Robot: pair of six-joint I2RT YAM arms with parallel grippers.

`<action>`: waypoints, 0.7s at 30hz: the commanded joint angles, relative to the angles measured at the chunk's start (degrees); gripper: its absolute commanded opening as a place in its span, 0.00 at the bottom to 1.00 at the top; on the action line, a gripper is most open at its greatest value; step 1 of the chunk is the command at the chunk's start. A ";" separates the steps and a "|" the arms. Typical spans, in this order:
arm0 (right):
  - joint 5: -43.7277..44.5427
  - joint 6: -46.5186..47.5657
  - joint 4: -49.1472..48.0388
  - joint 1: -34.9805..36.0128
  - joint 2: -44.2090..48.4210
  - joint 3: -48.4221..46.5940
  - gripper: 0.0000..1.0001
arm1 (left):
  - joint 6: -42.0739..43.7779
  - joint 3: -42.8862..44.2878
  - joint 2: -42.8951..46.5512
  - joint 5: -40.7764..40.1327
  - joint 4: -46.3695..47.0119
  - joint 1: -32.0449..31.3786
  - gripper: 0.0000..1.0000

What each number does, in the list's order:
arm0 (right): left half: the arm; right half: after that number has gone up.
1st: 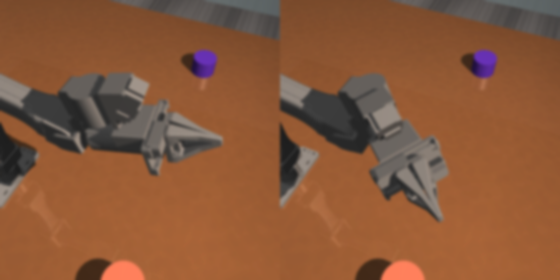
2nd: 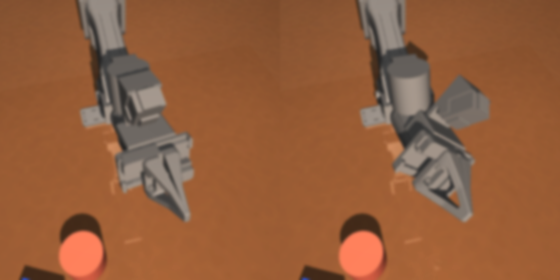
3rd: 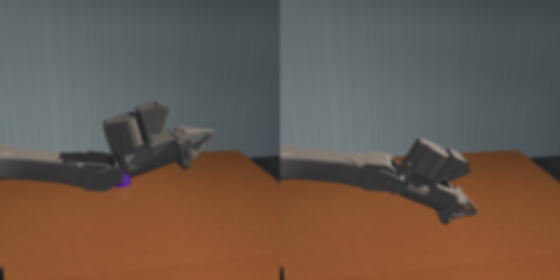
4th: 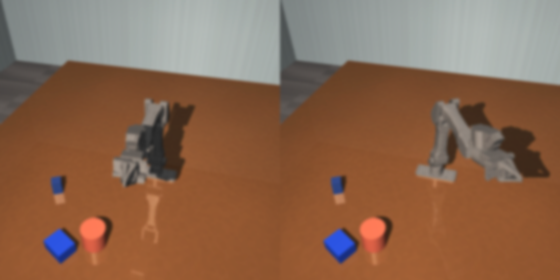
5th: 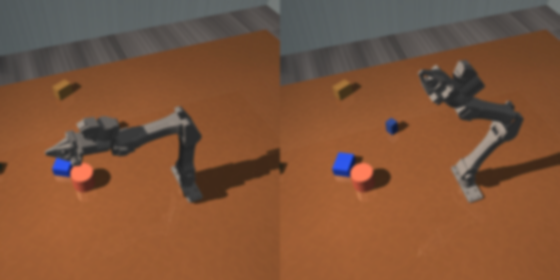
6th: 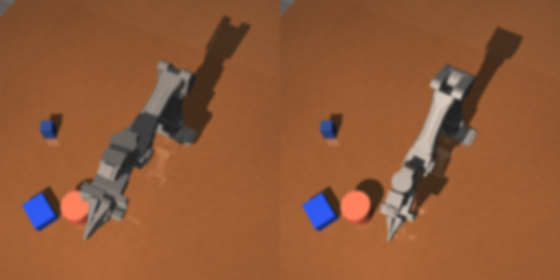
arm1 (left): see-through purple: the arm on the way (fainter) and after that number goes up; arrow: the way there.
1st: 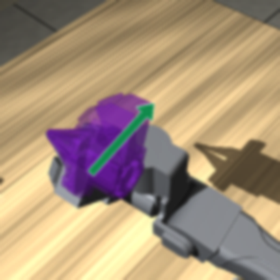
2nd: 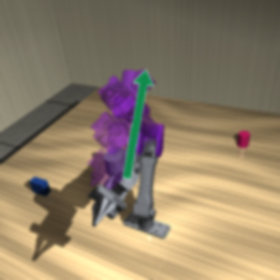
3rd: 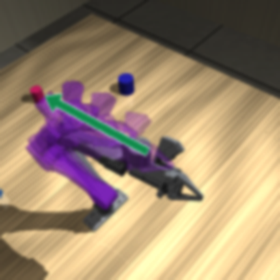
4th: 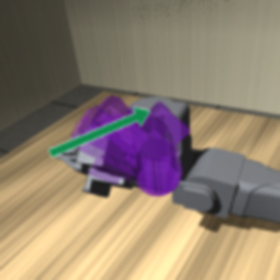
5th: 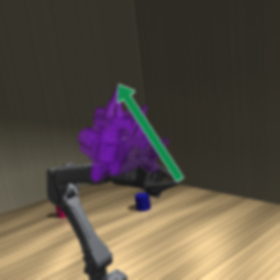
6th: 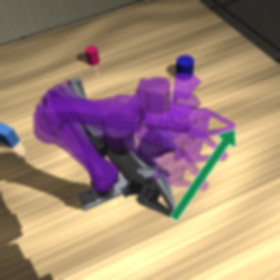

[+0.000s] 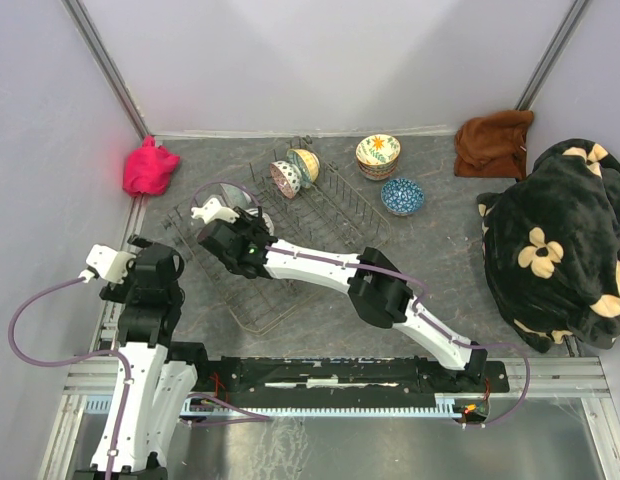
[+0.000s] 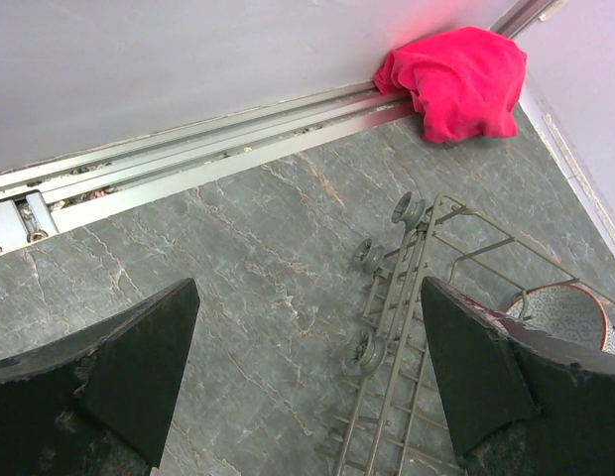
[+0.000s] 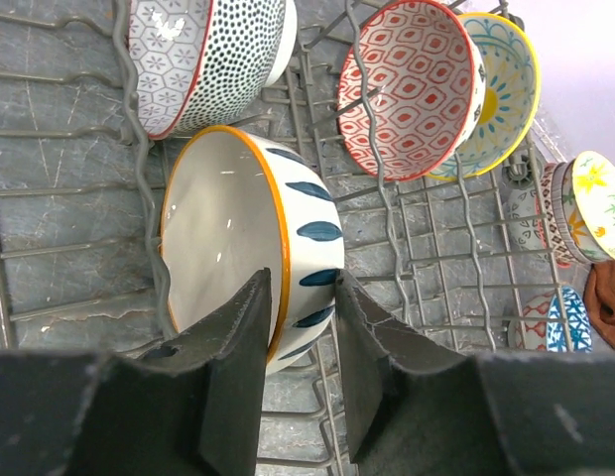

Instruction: Unload the bowls from the dish rack

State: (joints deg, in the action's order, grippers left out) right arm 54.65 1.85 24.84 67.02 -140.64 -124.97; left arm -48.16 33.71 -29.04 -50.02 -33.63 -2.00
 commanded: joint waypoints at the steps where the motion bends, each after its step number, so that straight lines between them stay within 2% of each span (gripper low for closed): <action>1: 3.92 0.43 -0.96 0.30 -1.22 -3.45 0.37 | -2.55 2.74 0.82 -2.62 -0.08 0.04 0.99; 8: 7.22 0.79 -2.06 0.54 -2.18 -3.58 0.25 | -2.80 2.63 2.54 -2.99 -0.18 0.02 0.99; 17: 11.43 1.64 -6.59 0.87 -0.58 -0.57 0.03 | -2.56 2.24 2.32 -2.63 0.53 0.06 0.99; 21: 12.71 2.30 -7.55 0.96 -0.07 0.04 0.01 | -2.47 2.15 2.32 -2.54 0.89 0.08 0.99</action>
State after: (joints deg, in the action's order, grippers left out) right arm 67.07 4.51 22.61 66.59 -142.37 -124.99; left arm -48.16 34.13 -26.94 -50.57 -34.20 -2.00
